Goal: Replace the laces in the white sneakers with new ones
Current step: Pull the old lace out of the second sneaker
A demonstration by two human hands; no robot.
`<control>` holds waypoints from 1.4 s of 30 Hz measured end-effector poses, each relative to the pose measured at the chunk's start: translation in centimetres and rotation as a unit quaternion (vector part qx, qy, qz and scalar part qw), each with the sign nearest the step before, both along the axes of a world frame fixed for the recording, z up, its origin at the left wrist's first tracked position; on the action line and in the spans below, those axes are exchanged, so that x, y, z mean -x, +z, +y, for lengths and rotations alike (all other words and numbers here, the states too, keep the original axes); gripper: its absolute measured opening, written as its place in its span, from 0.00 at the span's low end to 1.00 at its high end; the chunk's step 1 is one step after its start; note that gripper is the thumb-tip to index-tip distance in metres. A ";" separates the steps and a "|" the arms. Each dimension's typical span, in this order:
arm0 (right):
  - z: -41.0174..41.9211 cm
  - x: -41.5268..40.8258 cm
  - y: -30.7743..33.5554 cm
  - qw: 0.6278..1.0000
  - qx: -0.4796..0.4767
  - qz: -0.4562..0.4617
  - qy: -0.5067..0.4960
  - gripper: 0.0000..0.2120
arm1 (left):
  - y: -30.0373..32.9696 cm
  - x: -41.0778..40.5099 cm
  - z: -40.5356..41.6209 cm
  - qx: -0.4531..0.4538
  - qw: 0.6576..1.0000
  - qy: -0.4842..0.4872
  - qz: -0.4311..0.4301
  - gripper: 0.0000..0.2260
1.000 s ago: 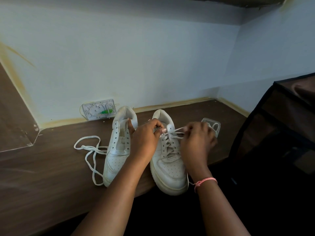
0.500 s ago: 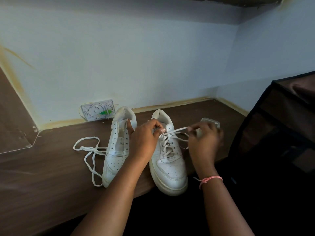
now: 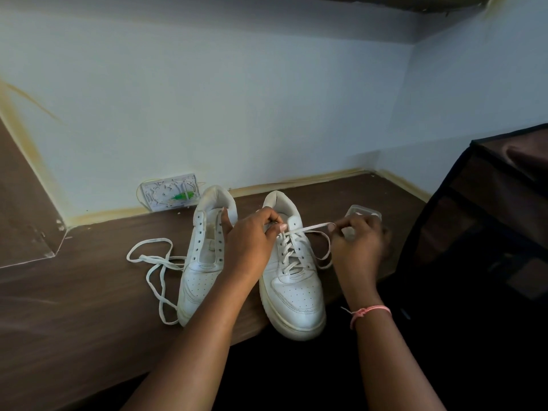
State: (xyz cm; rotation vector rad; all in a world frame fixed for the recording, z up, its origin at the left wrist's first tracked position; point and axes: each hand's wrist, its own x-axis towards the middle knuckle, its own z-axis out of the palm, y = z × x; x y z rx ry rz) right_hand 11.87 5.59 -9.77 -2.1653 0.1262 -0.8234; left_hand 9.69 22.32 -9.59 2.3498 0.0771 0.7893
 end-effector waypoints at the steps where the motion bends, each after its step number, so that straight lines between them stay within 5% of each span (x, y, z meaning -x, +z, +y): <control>1: -0.2 -0.1 -0.1 1.000 -0.001 0.017 -0.002 0.10 | 0.0 0.0 0.0 0.003 1.000 -0.003 -0.002 0.04; 3: -0.1 0.1 -0.4 0.999 0.031 0.038 0.023 0.04 | -0.2 -0.1 0.0 0.007 1.000 -0.009 0.001 0.04; 7: 1.9 0.9 -0.6 0.984 0.113 0.015 0.136 0.11 | -0.3 -0.4 0.0 0.019 1.000 -0.023 0.003 0.03; 10: 2.7 1.1 -0.5 0.983 0.132 -0.011 0.126 0.05 | -0.2 -0.3 -0.1 0.013 1.000 -0.017 0.014 0.03; 15: 2.6 1.1 -0.7 0.994 -0.009 -0.004 0.110 0.03 | -0.1 -0.2 0.0 0.014 1.000 -0.018 0.013 0.03; 25: 2.1 1.0 -0.2 0.992 -0.116 0.027 0.048 0.04 | 0.3 0.1 -0.4 -0.046 0.999 0.013 0.022 0.03; 35: 3.5 5.5 -0.6 0.964 0.165 0.112 0.175 0.48 | 1.2 0.1 -0.7 -0.076 0.990 -0.024 0.118 0.06; 42: 3.8 4.6 -1.5 0.959 0.148 0.154 0.186 0.53 | 0.5 0.4 -0.5 -0.067 0.993 -0.081 0.058 0.06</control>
